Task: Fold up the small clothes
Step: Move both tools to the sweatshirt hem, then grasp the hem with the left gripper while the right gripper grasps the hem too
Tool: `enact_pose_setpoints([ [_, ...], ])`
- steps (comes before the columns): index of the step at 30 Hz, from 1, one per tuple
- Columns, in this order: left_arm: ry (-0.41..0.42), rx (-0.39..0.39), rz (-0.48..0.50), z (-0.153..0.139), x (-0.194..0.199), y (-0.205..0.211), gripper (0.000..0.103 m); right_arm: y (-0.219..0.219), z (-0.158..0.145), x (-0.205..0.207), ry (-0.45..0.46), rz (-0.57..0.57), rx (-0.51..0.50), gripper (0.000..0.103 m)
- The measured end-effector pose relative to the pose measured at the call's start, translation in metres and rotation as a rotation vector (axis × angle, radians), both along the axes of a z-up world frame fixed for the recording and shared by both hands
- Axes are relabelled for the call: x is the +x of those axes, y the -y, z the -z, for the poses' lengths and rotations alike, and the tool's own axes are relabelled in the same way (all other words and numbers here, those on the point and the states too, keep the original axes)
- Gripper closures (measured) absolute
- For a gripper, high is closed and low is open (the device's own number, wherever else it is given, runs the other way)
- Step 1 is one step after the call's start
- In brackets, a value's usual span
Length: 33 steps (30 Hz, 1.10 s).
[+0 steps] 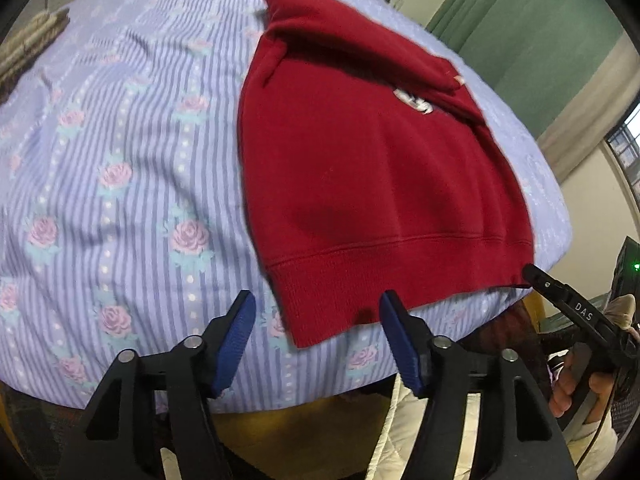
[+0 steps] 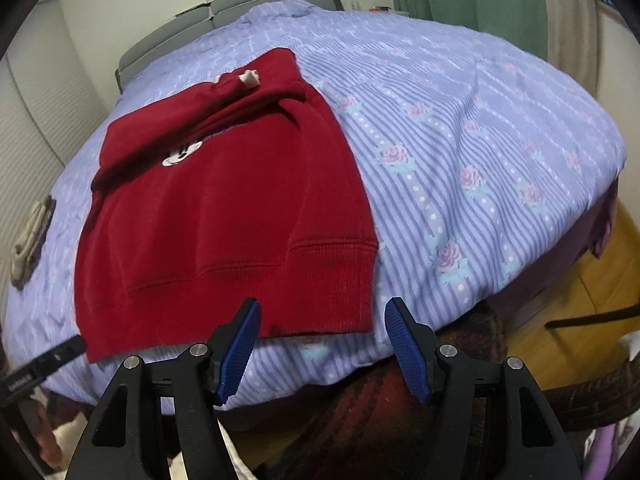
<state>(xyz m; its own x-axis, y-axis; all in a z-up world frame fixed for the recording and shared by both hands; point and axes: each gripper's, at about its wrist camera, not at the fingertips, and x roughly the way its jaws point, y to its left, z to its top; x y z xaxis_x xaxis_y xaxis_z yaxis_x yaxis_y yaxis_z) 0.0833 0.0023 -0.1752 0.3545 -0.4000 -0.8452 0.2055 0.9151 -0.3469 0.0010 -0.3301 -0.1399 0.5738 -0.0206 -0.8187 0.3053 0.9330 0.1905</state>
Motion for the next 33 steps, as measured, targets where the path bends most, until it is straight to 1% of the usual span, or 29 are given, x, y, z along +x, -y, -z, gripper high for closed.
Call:
enact_pose_setpoints([
  [1,-0.011,-0.008,-0.004,0.003,0.001,0.000,0.046,0.002,0.003,0.001,-0.010,0.005,0.006,0.040],
  [3,-0.020,-0.015,-0.009,0.007,0.003,0.000,0.046,0.005,0.008,0.004,-0.027,0.011,0.038,0.044],
  [6,-0.017,-0.017,-0.002,0.009,0.006,0.004,0.046,0.010,0.017,0.007,-0.051,0.020,0.069,0.045],
  [7,-0.015,-0.014,0.003,0.009,0.006,0.006,0.047,0.012,0.019,0.008,-0.052,0.021,0.084,0.046],
  [8,-0.012,-0.014,0.013,0.009,0.006,0.008,0.051,0.015,0.021,0.010,-0.057,0.027,0.099,0.046],
  [11,-0.017,-0.017,0.028,0.013,0.008,0.012,0.052,0.019,0.025,0.015,-0.056,0.040,0.126,0.049],
  [13,-0.027,-0.022,0.025,0.016,0.011,0.013,0.052,0.019,0.029,0.020,-0.073,0.030,0.141,0.057],
  [14,-0.031,-0.031,0.021,0.016,0.012,0.012,0.054,0.019,0.032,0.021,-0.085,0.023,0.144,0.058],
  [15,-0.034,-0.052,0.016,0.016,0.013,0.010,0.057,0.018,0.032,0.021,-0.087,0.020,0.143,0.060],
  [16,-0.035,-0.064,0.012,0.016,0.014,0.007,0.068,0.018,0.032,0.021,-0.082,0.016,0.150,0.067],
  [17,-0.034,-0.074,0.006,0.016,0.014,0.005,0.081,0.018,0.030,0.021,-0.072,0.009,0.162,0.071],
  [18,-0.035,-0.080,-0.002,0.014,0.014,0.002,0.087,0.017,0.029,0.021,-0.067,0.007,0.165,0.078],
  [19,-0.035,-0.091,-0.010,0.011,0.014,-0.001,0.091,0.016,0.026,0.020,-0.063,0.001,0.161,0.082],
  [21,-0.016,-0.102,-0.020,0.001,0.010,-0.005,0.093,0.012,0.017,0.019,-0.053,-0.010,0.133,0.085],
  [23,0.033,-0.089,-0.013,-0.016,0.002,-0.005,0.094,0.006,0.003,0.017,-0.041,-0.026,0.097,0.085],
  [25,0.076,-0.091,-0.010,-0.034,-0.005,-0.007,0.094,0.004,-0.010,0.015,-0.024,-0.036,0.089,0.086],
  [27,0.127,-0.111,-0.016,-0.056,-0.008,-0.008,0.094,0.004,-0.025,0.013,0.007,-0.038,0.095,0.087],
  [28,0.162,-0.134,-0.021,-0.071,-0.009,-0.010,0.094,0.005,-0.032,0.012,0.026,-0.036,0.100,0.087],
  [31,0.221,-0.168,-0.045,-0.099,-0.005,-0.015,0.094,0.011,-0.062,0.008,0.121,-0.022,0.150,0.087],
  [33,0.248,-0.185,-0.065,-0.113,0.001,-0.017,0.095,0.014,-0.078,0.010,0.172,-0.009,0.166,0.087],
])
